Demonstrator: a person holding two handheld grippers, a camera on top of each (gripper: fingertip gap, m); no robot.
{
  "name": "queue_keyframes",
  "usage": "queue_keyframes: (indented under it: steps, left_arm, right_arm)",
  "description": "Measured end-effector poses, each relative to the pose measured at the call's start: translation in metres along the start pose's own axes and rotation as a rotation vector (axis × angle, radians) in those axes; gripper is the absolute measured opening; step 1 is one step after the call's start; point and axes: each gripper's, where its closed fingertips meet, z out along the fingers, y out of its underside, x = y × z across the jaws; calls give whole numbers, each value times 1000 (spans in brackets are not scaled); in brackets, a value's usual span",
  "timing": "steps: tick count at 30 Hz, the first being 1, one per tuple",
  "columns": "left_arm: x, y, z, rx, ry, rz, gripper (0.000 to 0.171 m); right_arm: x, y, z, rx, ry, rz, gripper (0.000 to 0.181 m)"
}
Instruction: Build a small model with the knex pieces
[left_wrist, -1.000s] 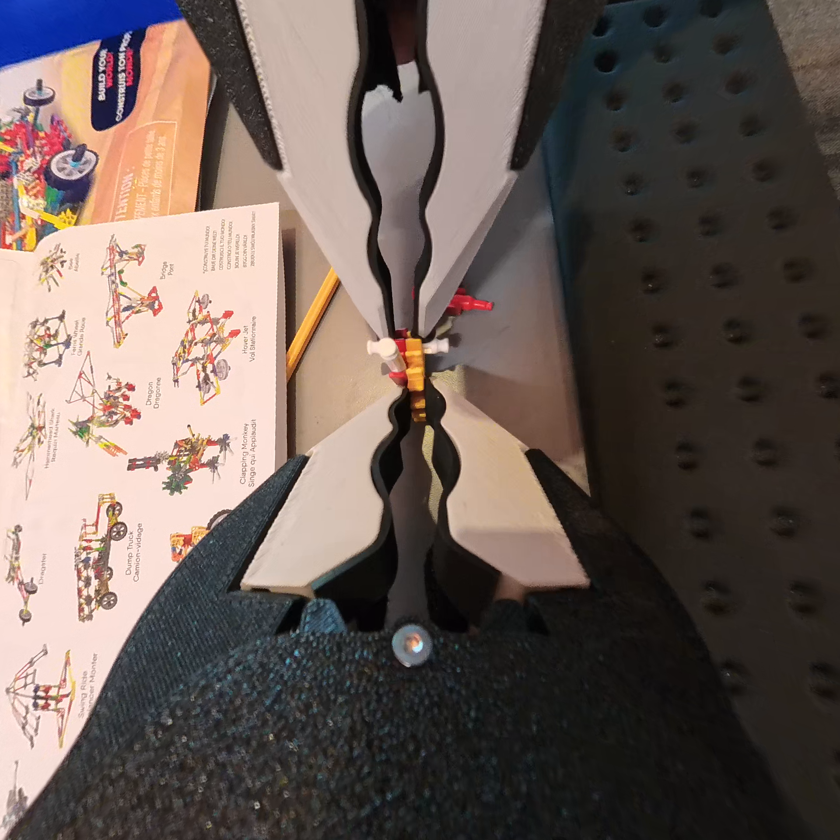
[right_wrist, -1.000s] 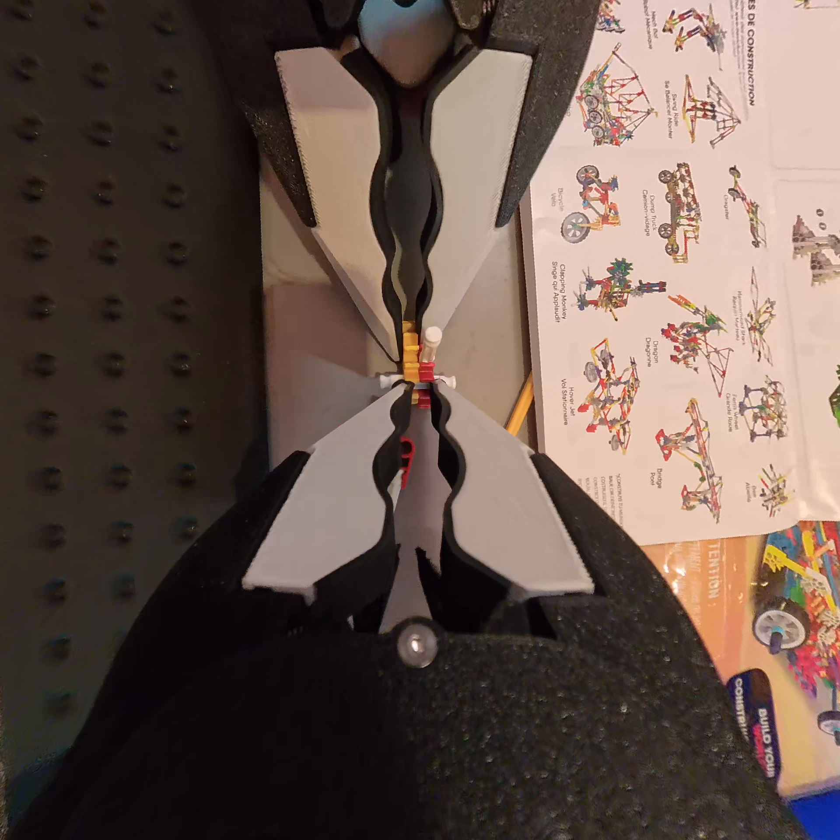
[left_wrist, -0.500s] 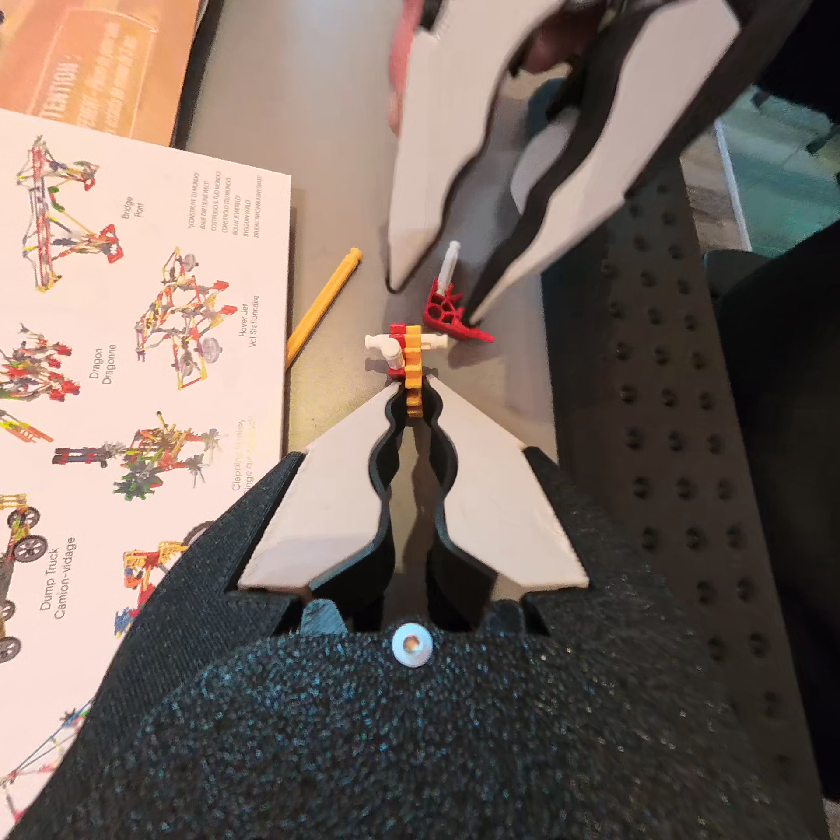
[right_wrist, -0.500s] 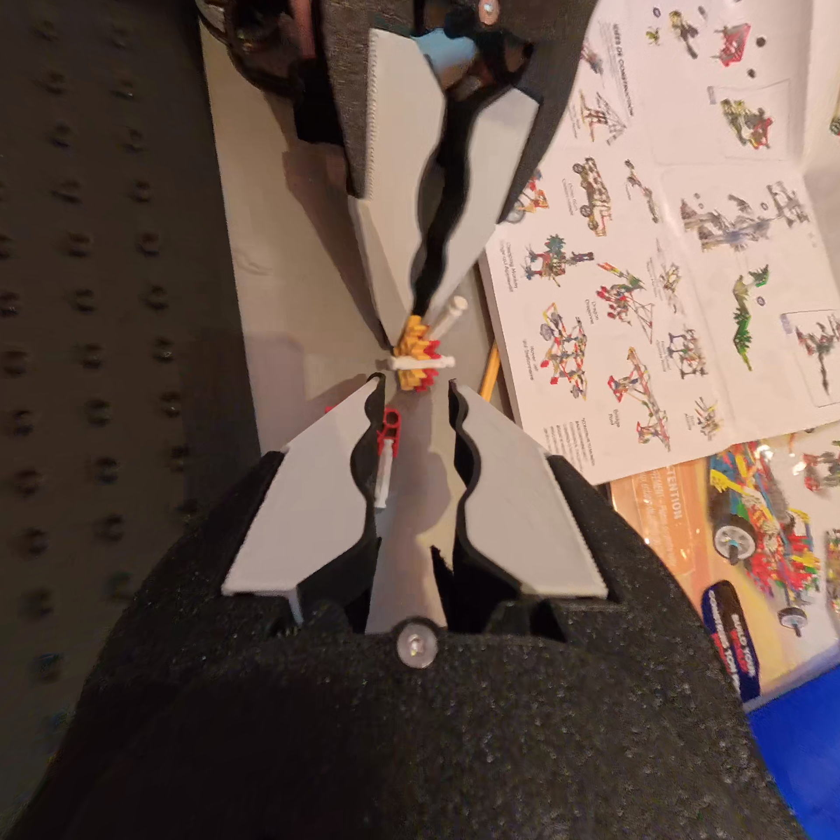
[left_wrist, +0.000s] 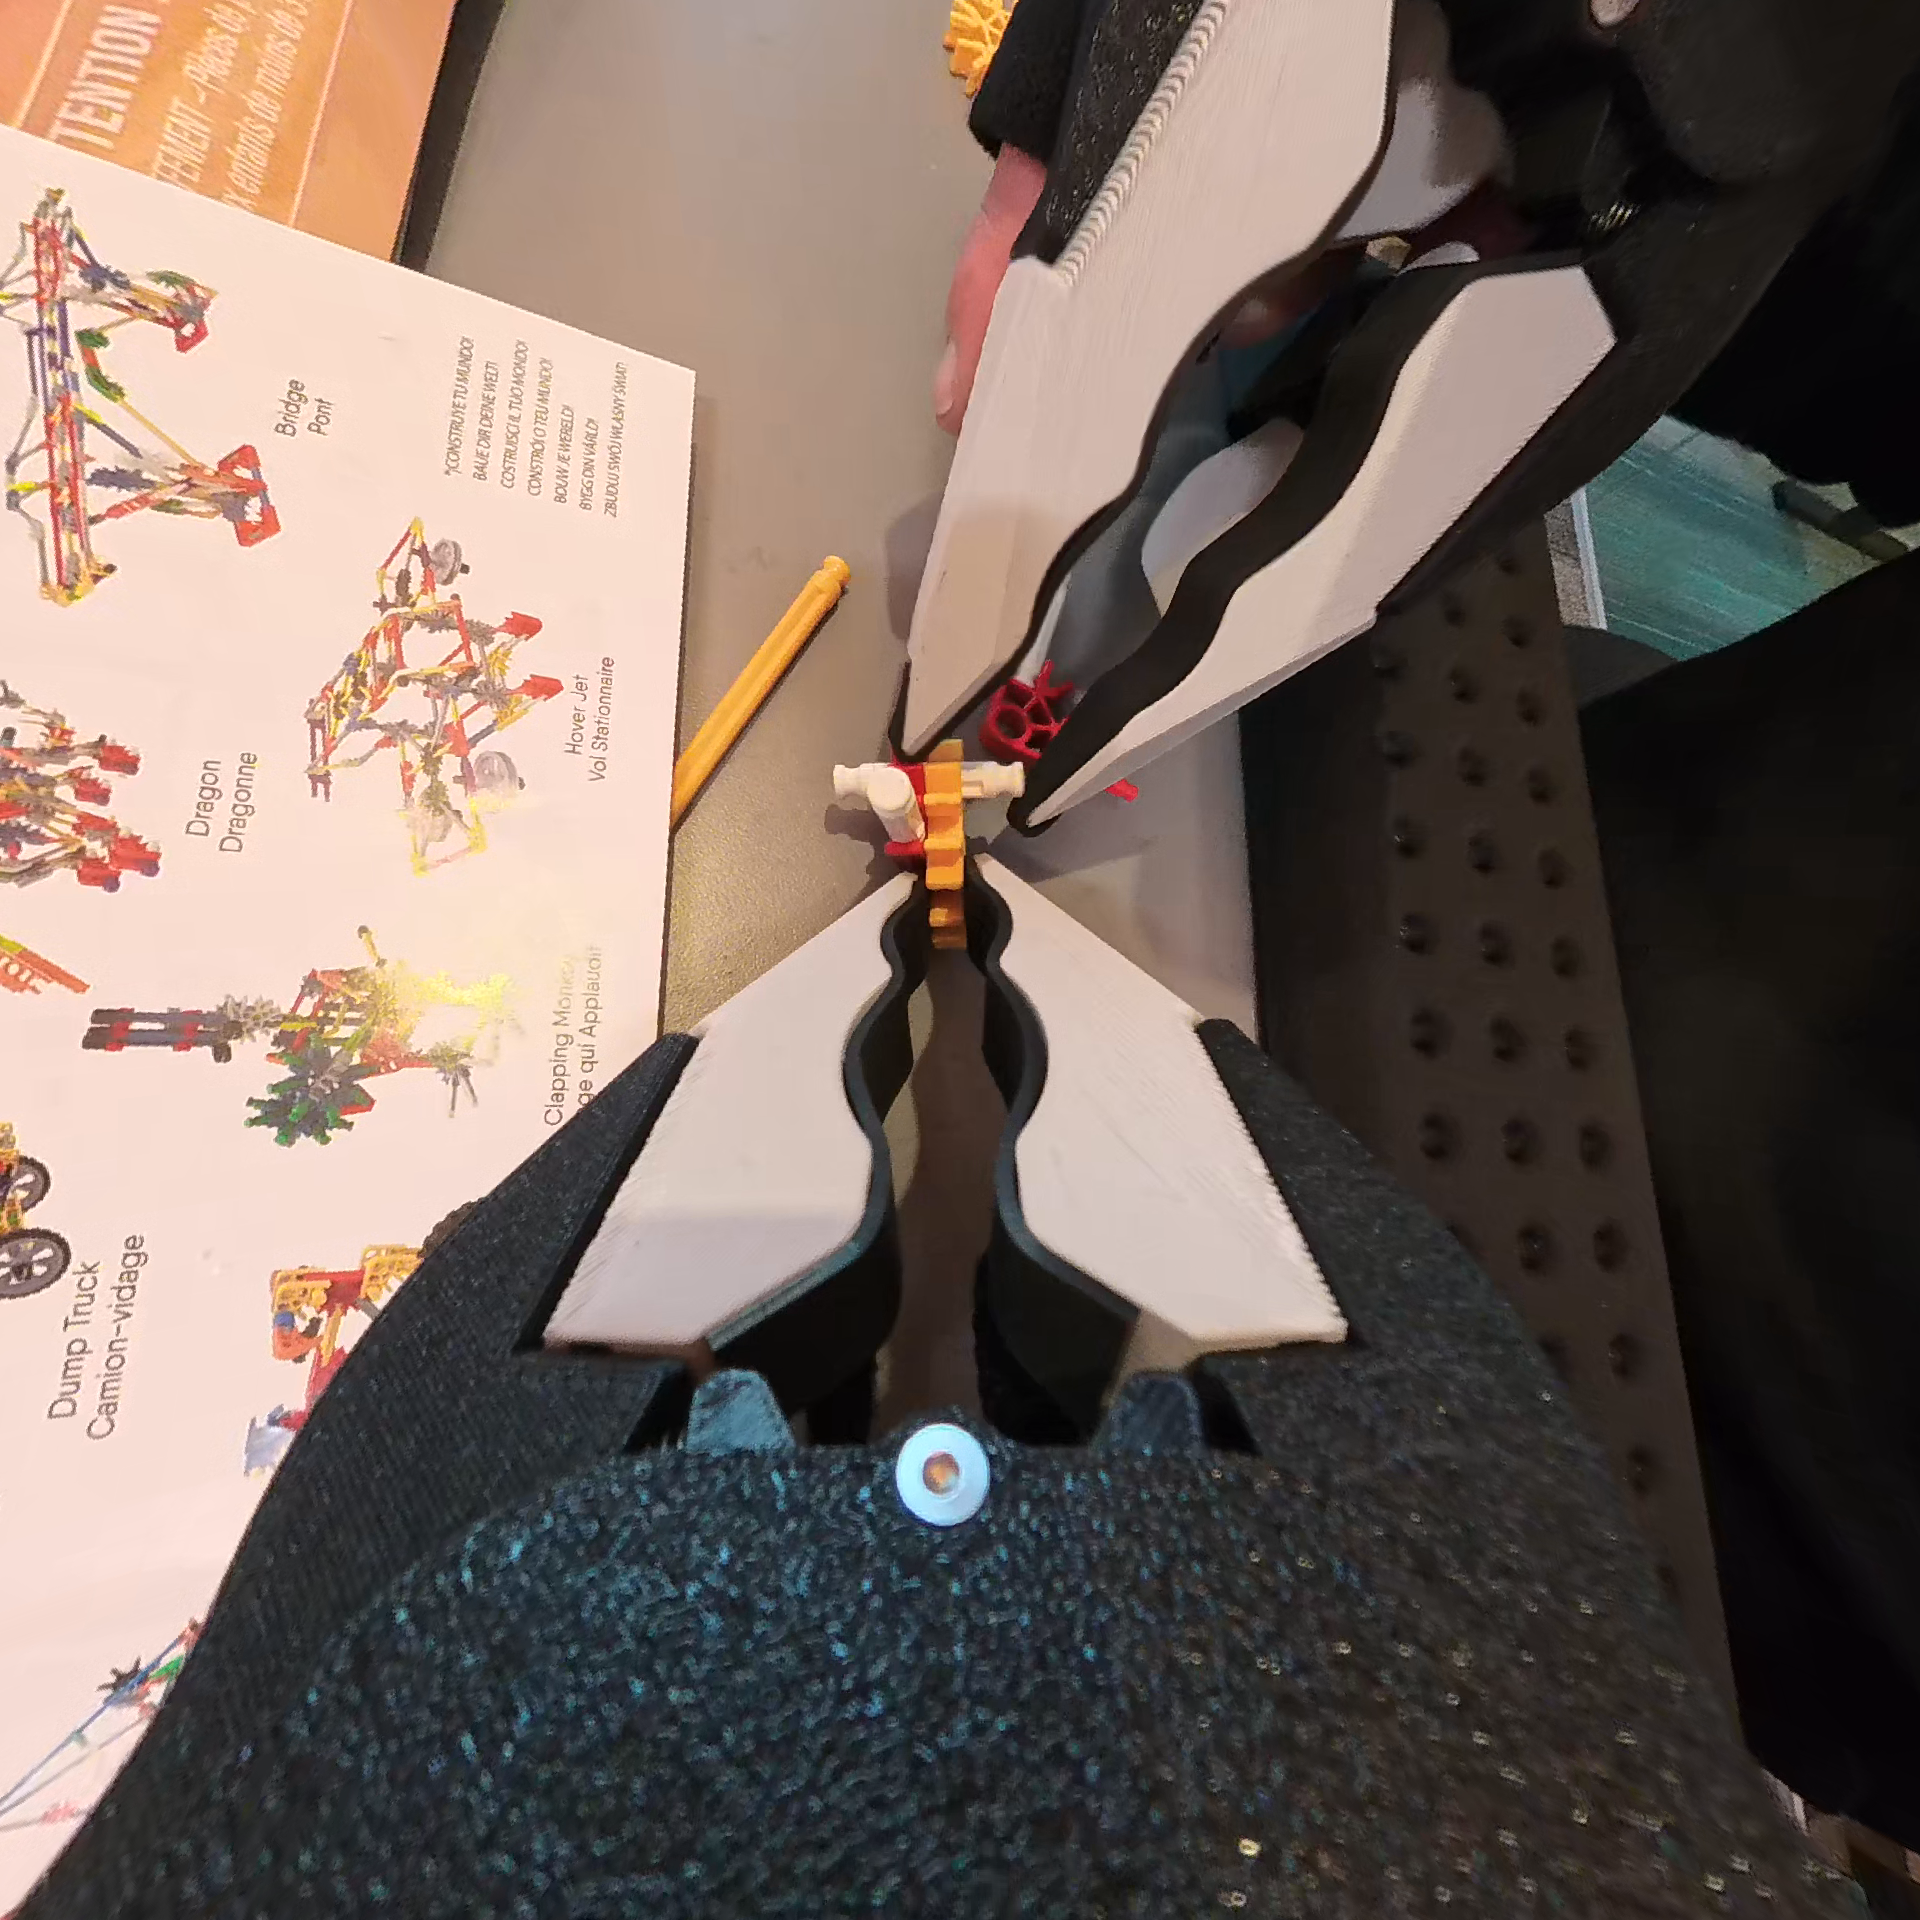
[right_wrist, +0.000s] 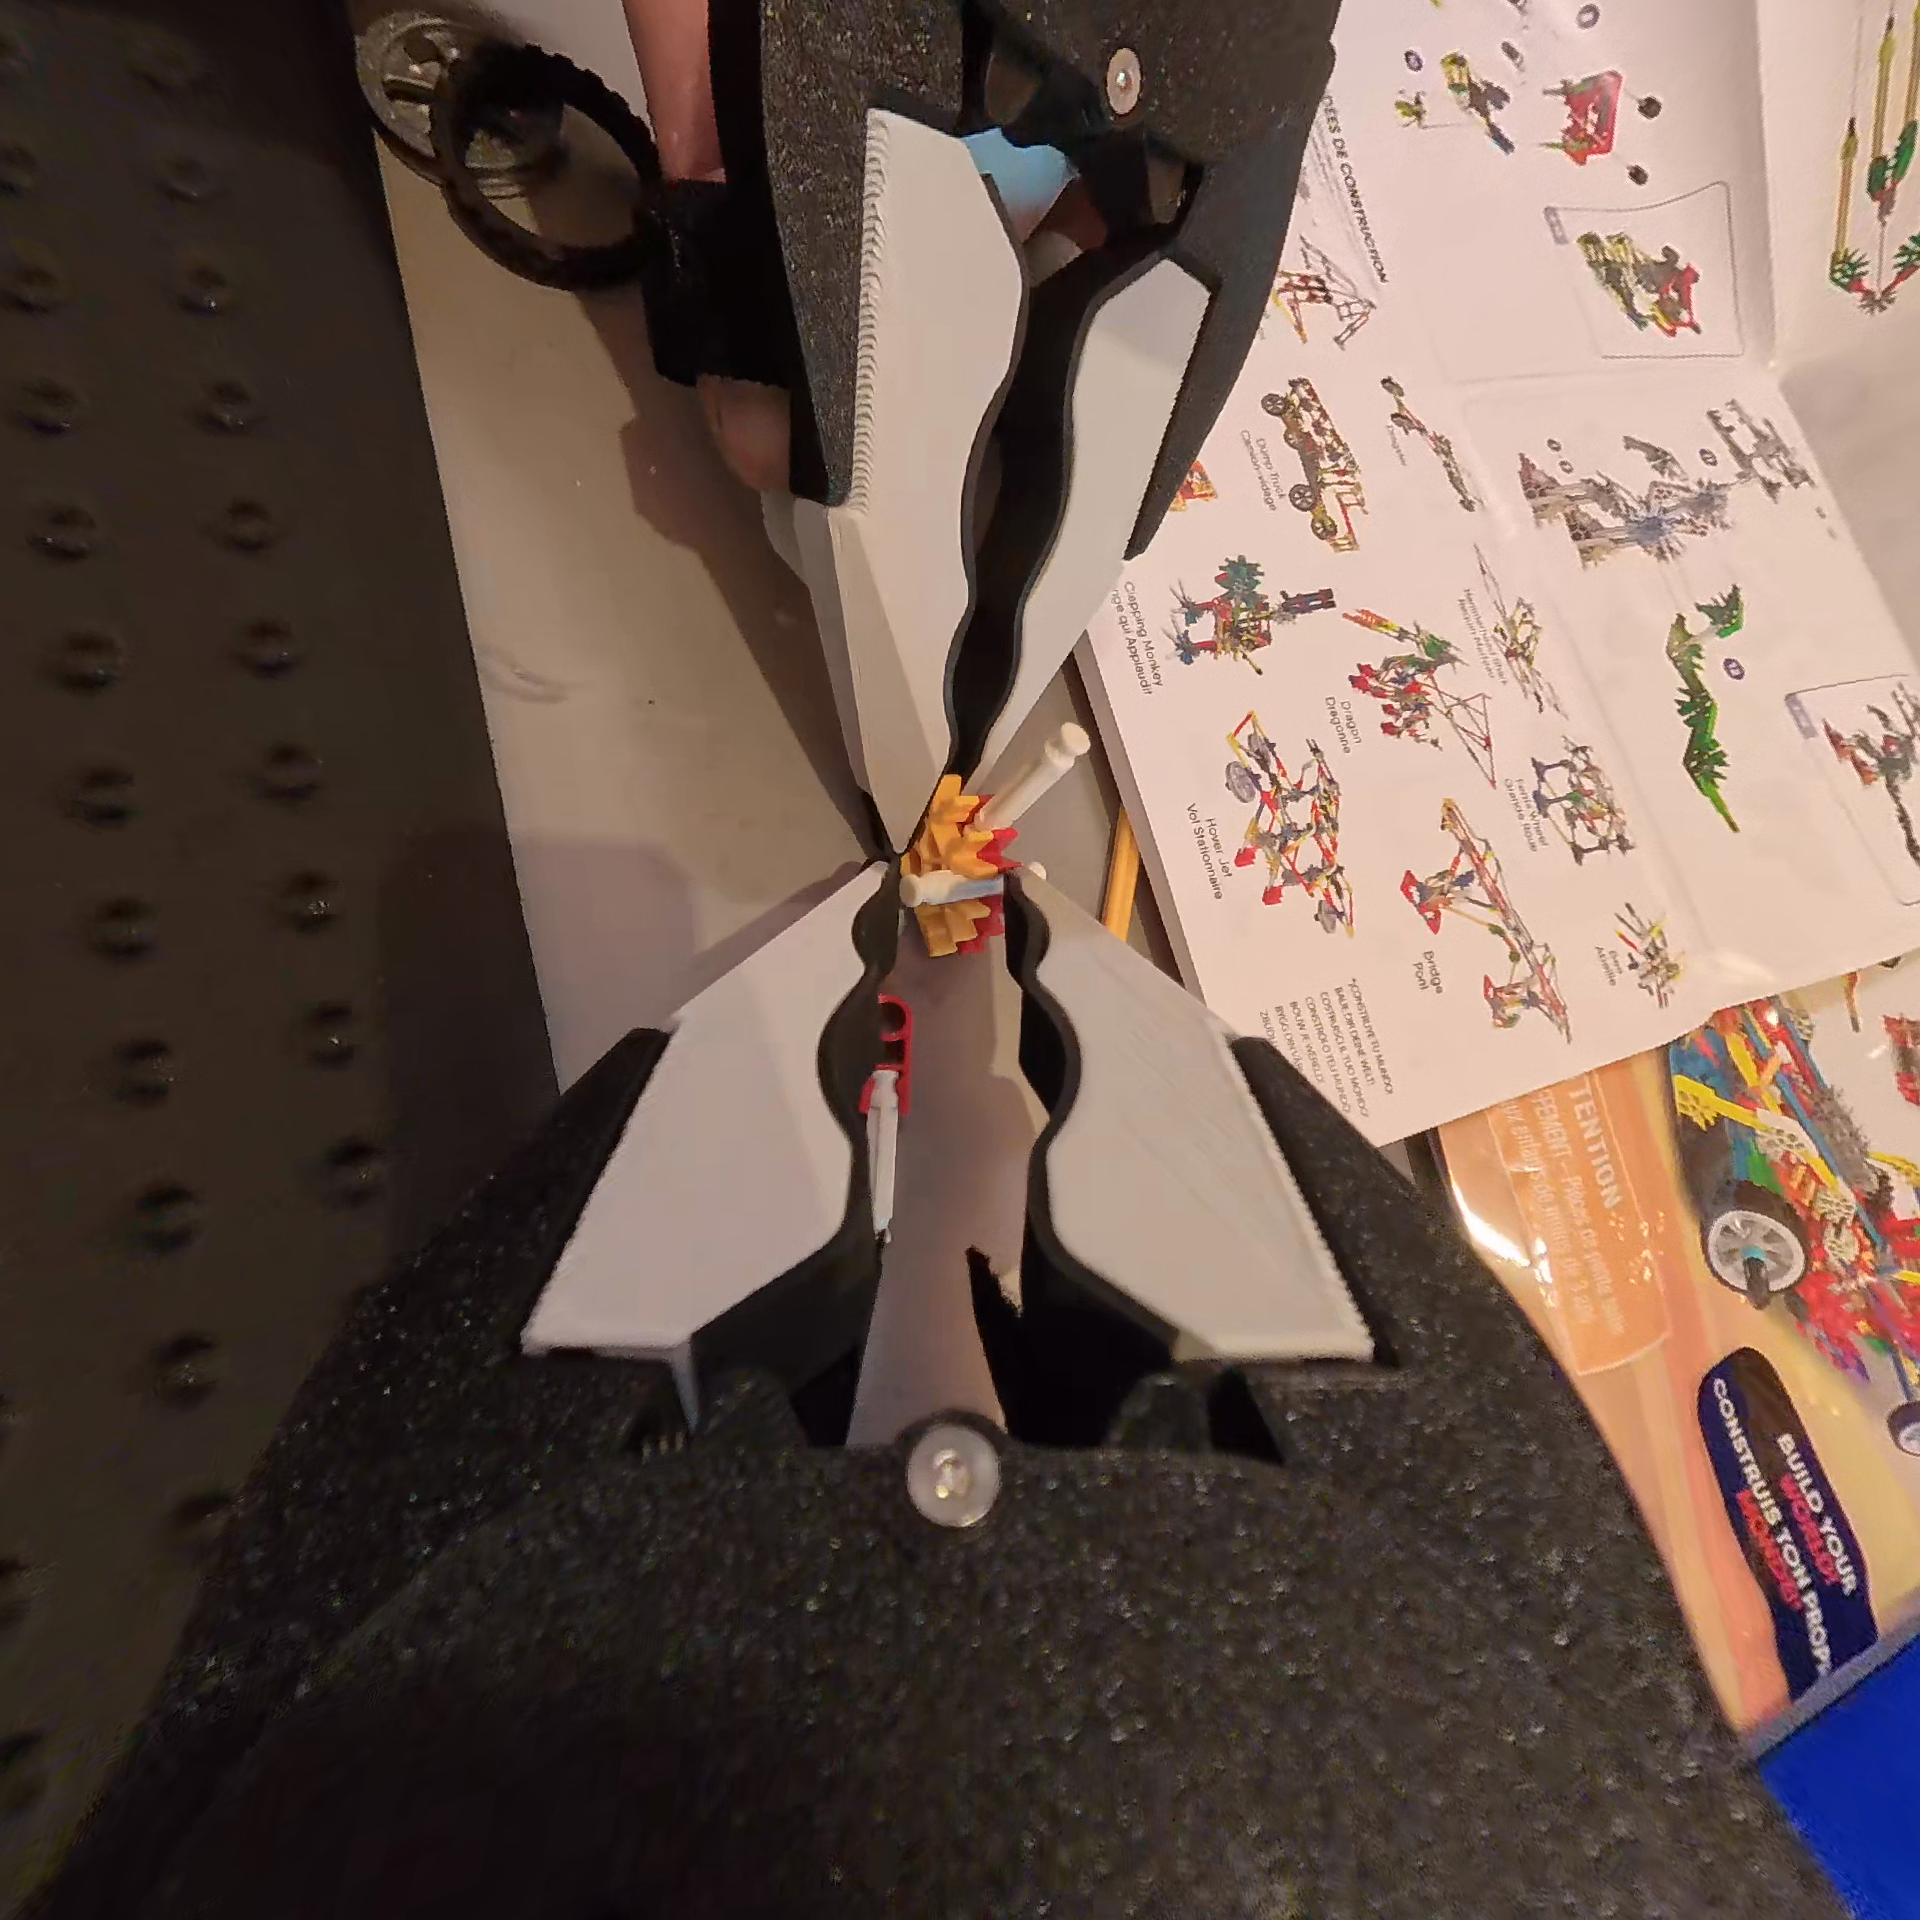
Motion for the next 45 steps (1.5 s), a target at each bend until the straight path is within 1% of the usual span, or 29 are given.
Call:
queue_keyframes:
  steps: [3, 5, 6, 9, 11, 13, 17, 18, 19, 24, 26, 28, 32, 34, 36, 39, 42, 44, 45]
  left_arm:
    - [0, 0, 0, 1, -3, 5, 3]
    - [0, 0, 0, 1, -8, 12, 2]
    - [0, 0, 0, 2, -14, 19, 2]
    - [-2, 0, 0, 5, -71, 71, 3]
    - [-1, 1, 1, -10, -106, 127, 4]
    - [-2, 1, 1, -34, -143, 173, 3]
    - [-2, 2, 2, -66, -207, 255, 5]
    - [-3, 2, 2, -68, -217, 267, 9]
    - [-5, 2, 1, -72, -235, 273, 15]
    - [-4, 4, 0, -91, -241, 313, 21]
    - [-3, 4, -4, -88, -237, 311, 24]
    - [-4, 3, -6, -82, -245, 313, 28]
    - [-1, 1, -9, -77, -246, 335, 31]
    - [1, -1, -12, -73, -247, 344, 33]
    - [4, -9, -18, -30, -252, 353, 33]
    - [20, -32, -30, 95, -209, 346, 31]
    - [41, -52, -37, 203, -141, 342, 28]
    - [50, -56, -37, 225, -97, 330, 28]
    - [53, -55, -36, 222, -85, 331, 24]
  right_arm:
    - [-1, 0, 0, 12, -1, 18, 18]
    - [1, 1, -3, 12, 0, 33, 20]
    - [4, 2, -8, 16, 8, 45, 23]
    - [11, 8, -28, 31, 4, 107, 23]
    - [14, 16, -39, 11, 11, 111, 20]
    - [7, 26, -44, -31, -33, 113, 20]
    - [-7, 40, -40, -98, -91, 110, 20]
    - [-10, 43, -37, -109, -96, 105, 20]
    - [-11, 43, -34, -115, -98, 102, 20]
    - [-15, 43, -24, -150, -80, 67, 21]
    - [-15, 45, -21, -165, -69, 58, 17]
    - [-15, 45, -20, -171, -58, 48, 6]
    - [-15, 44, -22, -170, -40, 24, 5]
    - [-13, 41, -28, -166, -8, -21, 5]
    - [-10, 31, -37, -146, 38, -105, 5]
    - [-4, 17, -52, -185, 147, -299, 6]
    - [-6, -7, -63, -192, 234, -510, 5]
    - [-9, -22, -67, -194, 278, -622, 5]
    - [-9, -29, -69, -195, 299, -667, 5]
